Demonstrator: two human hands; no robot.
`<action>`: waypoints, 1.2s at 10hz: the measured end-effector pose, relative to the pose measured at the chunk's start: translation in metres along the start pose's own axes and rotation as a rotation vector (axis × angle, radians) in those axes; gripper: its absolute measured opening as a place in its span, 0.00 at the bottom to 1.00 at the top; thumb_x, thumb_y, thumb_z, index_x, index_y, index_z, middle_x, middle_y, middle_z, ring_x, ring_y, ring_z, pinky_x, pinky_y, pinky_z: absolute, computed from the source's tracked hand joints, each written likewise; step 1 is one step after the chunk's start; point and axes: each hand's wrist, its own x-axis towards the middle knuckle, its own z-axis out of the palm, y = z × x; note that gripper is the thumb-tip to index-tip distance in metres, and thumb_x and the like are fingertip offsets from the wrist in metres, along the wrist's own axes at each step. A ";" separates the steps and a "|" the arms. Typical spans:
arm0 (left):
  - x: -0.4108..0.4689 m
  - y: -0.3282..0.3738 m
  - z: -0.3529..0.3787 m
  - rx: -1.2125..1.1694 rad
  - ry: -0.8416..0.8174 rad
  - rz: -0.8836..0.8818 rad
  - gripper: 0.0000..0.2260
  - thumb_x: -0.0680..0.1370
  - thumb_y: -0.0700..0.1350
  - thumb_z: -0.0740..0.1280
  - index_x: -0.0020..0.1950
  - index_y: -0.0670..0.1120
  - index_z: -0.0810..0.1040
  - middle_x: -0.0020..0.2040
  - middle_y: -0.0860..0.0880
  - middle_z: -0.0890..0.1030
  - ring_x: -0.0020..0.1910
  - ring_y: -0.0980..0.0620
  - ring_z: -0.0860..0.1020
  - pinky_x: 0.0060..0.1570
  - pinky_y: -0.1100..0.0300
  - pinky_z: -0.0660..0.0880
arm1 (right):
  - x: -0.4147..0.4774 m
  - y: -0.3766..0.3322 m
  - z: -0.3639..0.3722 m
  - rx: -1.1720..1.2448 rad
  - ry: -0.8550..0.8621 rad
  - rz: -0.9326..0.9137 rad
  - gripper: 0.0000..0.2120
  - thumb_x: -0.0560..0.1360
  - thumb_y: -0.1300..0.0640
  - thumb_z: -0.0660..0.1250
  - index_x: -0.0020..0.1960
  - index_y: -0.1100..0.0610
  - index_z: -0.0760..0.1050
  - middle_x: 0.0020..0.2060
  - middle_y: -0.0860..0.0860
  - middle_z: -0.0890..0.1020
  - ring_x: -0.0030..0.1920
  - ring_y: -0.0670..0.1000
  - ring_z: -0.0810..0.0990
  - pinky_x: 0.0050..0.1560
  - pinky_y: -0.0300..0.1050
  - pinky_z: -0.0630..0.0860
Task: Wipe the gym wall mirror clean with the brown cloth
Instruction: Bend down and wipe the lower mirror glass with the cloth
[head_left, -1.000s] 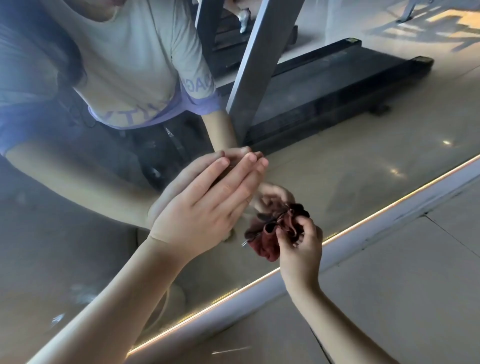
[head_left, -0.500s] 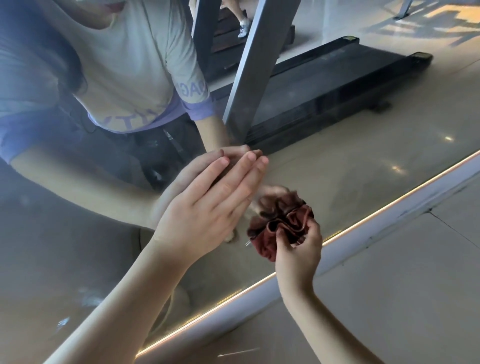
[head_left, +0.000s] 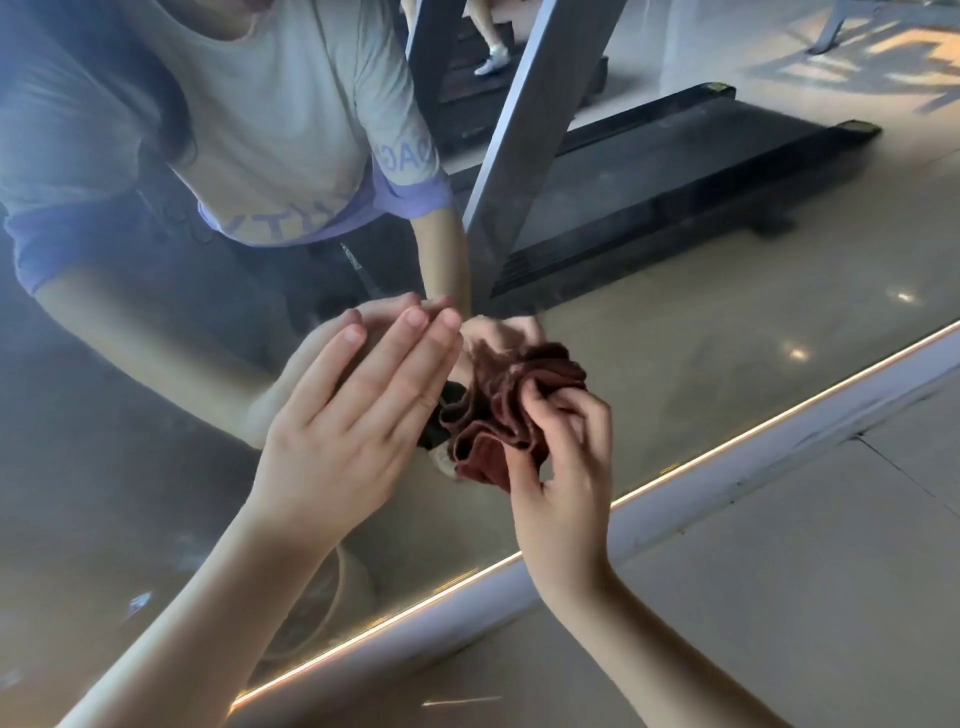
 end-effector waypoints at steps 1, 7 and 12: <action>0.010 0.000 -0.003 0.048 -0.066 0.009 0.28 0.80 0.37 0.59 0.80 0.40 0.56 0.79 0.40 0.60 0.81 0.43 0.52 0.79 0.47 0.46 | 0.028 0.003 -0.008 -0.029 0.085 -0.060 0.15 0.74 0.70 0.68 0.59 0.61 0.80 0.56 0.56 0.74 0.52 0.56 0.79 0.58 0.40 0.74; 0.002 -0.009 0.013 0.239 0.122 0.144 0.30 0.80 0.37 0.61 0.80 0.38 0.55 0.82 0.45 0.51 0.81 0.49 0.49 0.79 0.52 0.49 | 0.009 -0.013 0.003 0.009 -0.031 -0.086 0.12 0.73 0.68 0.65 0.55 0.63 0.81 0.56 0.53 0.72 0.47 0.60 0.80 0.52 0.48 0.77; 0.001 -0.010 0.017 0.291 0.145 0.170 0.29 0.79 0.40 0.62 0.79 0.36 0.58 0.82 0.44 0.49 0.81 0.48 0.49 0.79 0.51 0.49 | 0.039 -0.009 -0.003 0.118 0.261 0.252 0.16 0.74 0.66 0.71 0.61 0.65 0.77 0.55 0.55 0.73 0.55 0.51 0.78 0.55 0.39 0.76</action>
